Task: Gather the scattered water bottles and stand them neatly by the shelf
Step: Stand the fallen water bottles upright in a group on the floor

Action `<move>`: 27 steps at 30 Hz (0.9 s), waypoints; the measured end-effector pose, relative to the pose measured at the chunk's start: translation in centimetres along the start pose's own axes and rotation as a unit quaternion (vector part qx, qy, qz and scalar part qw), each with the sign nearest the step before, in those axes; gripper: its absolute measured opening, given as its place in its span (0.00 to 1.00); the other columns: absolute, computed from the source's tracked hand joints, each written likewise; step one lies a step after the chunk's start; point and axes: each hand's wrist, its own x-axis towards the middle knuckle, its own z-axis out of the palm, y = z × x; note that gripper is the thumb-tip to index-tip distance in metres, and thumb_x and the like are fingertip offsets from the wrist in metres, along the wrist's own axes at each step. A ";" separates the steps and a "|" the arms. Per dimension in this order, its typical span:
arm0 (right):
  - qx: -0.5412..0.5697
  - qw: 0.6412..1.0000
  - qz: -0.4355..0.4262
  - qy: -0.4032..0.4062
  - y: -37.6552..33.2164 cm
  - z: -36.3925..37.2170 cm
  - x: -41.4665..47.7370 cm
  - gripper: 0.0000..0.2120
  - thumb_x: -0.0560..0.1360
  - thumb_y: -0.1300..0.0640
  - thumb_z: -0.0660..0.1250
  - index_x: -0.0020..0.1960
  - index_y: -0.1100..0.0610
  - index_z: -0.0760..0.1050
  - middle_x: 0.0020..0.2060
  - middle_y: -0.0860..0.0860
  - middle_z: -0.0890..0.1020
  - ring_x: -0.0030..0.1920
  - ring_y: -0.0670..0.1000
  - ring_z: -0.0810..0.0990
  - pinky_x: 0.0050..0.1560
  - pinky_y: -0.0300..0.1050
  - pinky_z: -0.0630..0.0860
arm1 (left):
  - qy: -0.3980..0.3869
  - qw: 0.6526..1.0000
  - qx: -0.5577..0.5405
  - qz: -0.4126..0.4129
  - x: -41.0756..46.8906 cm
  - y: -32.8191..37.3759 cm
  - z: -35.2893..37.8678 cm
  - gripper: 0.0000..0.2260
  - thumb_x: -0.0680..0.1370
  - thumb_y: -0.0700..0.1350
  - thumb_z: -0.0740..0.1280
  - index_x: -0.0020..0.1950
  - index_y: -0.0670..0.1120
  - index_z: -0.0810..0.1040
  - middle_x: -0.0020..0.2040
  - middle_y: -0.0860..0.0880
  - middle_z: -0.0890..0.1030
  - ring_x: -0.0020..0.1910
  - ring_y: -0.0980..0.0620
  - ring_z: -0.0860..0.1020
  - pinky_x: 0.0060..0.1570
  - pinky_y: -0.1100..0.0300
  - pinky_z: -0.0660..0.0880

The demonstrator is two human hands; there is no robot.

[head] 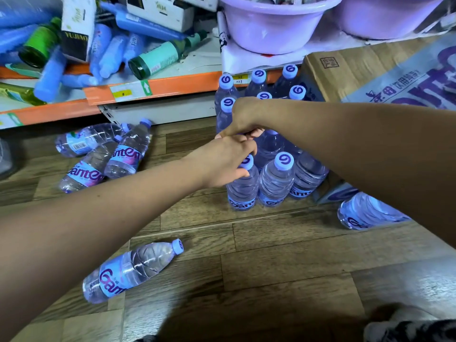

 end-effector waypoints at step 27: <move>-0.184 0.952 -0.102 0.224 -7.3 2.6 2.6 0.26 0.80 0.41 0.53 0.63 0.59 0.74 0.62 0.59 0.76 0.61 0.62 0.76 0.46 0.47 0.67 | -0.436 0.900 -0.024 0.020 -9.7 -4.3 14.7 0.20 0.73 0.52 0.70 0.62 0.46 0.75 0.59 0.45 0.76 0.60 0.46 0.72 0.46 0.57 0.68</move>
